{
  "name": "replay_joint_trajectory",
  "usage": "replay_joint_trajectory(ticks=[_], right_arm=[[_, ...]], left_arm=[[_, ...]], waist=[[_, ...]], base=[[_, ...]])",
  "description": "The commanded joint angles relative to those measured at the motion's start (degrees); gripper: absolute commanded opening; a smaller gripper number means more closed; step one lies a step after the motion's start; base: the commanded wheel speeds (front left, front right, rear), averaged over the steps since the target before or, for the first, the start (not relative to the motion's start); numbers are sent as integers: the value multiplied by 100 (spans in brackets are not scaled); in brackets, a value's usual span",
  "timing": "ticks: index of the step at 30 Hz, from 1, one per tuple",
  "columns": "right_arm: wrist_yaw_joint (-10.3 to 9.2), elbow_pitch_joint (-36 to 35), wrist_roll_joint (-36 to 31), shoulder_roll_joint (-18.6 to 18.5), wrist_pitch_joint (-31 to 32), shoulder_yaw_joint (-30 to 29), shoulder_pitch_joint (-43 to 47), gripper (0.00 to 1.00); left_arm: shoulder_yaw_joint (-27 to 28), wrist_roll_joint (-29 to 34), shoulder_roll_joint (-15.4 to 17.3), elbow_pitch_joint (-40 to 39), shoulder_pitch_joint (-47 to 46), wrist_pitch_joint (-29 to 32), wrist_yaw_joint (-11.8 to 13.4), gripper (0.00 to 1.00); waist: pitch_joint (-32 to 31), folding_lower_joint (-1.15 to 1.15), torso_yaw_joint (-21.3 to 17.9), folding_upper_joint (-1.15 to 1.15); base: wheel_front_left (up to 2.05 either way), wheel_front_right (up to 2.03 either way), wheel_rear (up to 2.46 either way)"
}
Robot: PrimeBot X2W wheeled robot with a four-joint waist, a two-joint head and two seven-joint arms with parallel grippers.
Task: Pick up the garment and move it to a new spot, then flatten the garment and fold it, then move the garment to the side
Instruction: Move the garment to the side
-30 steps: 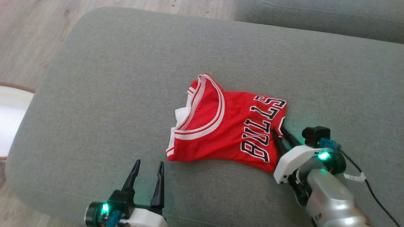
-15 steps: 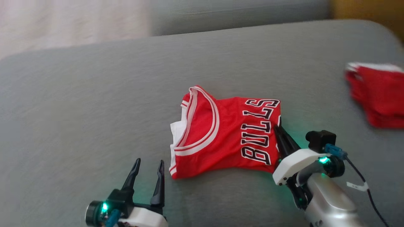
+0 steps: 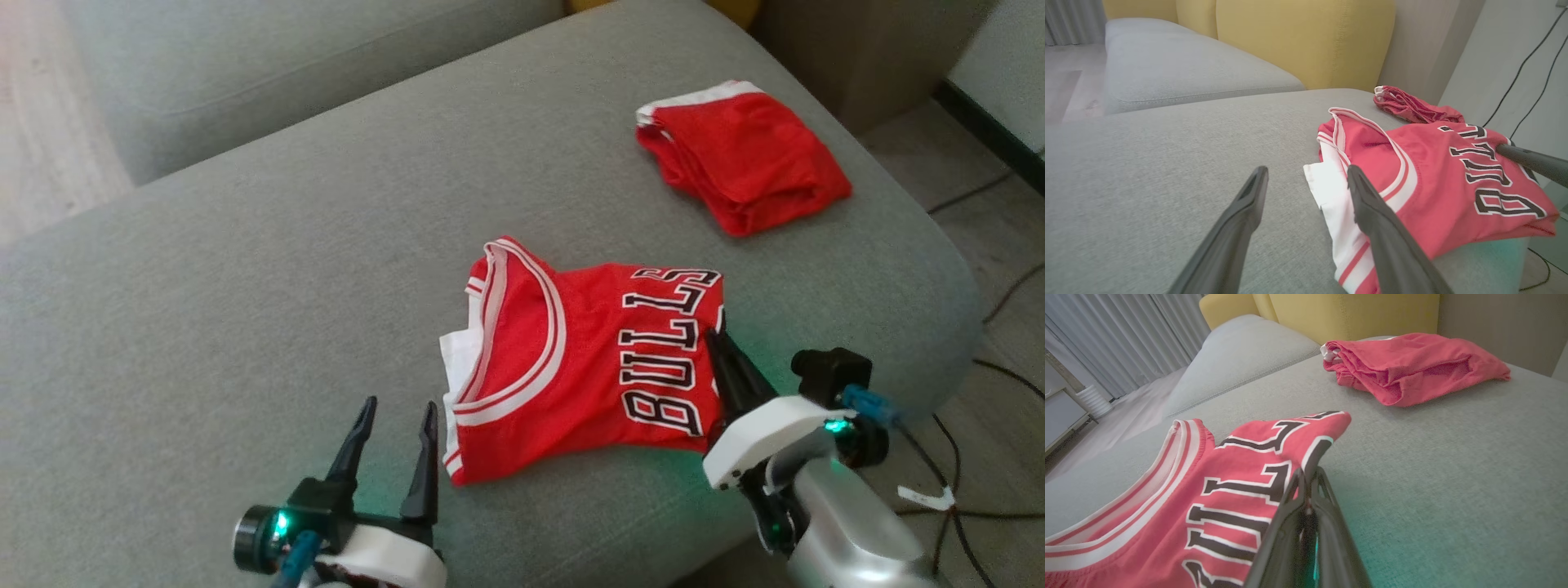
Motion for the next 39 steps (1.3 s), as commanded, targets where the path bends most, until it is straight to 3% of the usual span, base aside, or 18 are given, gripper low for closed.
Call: replay_joint_trajectory(ticks=[1, 5, 9, 15, 21, 22, 23, 27, 30, 39], right_arm=[[18, -182, -62, 10, -80, 85, -256, 0], [18, -186, -254, 7, -81, -205, -779, 0], [18, 23, -647, -238, -81, -567, -1756, 0], [18, 723, -1241, -1081, -81, -1407, -2866, 0], [18, 1360, -2116, -1851, -81, -2489, -3434, 0], [18, 1434, -2252, -1914, -81, -2697, -3464, 41], [18, 1547, -2394, -1956, -81, -2883, -3473, 100], [18, 1645, -2788, -1939, -81, -3377, -3483, 100], [18, 1351, -3068, -1659, -81, -3676, -3323, 100], [18, -239, -2825, -418, -81, -3119, -2106, 100]], left_arm=[[96, -27, 4, -164, -217, -55, 5, 100], [49, -11, 4, -133, -266, -55, -5, 100], [29, 134, 4, -49, -372, -55, -54, 100], [22, 316, 4, 1, -545, -55, -125, 100], [96, 438, 4, 25, -663, -55, -159, 100], [100, 456, 4, 32, -680, -55, -164, 100], [109, 463, 4, 36, -691, -55, -156, 100], [141, 456, 4, 30, -705, -55, -135, 100], [193, 457, 4, 20, -707, -55, -105, 100], [807, 310, 4, -138, -594, -55, 213, 100]], waist=[[65, 0, -113, 0], [243, 0, 45, 0], [540, 0, 430, 0], [885, 0, 953, 0], [1109, 0, 1246, 0], [1131, 0, 1274, 0], [1141, 0, 1297, 0], [1135, 0, 1333, 0], [1093, 0, 1357, 0], [883, 0, 1542, 0]], base=[[0, 0, 0], [0, 0, 0], [0, 0, 0], [0, 0, 0], [0, 0, 0], [0, 0, 0], [0, 0, 0], [0, 0, 0], [0, 0, 0], [0, 0, 0]])
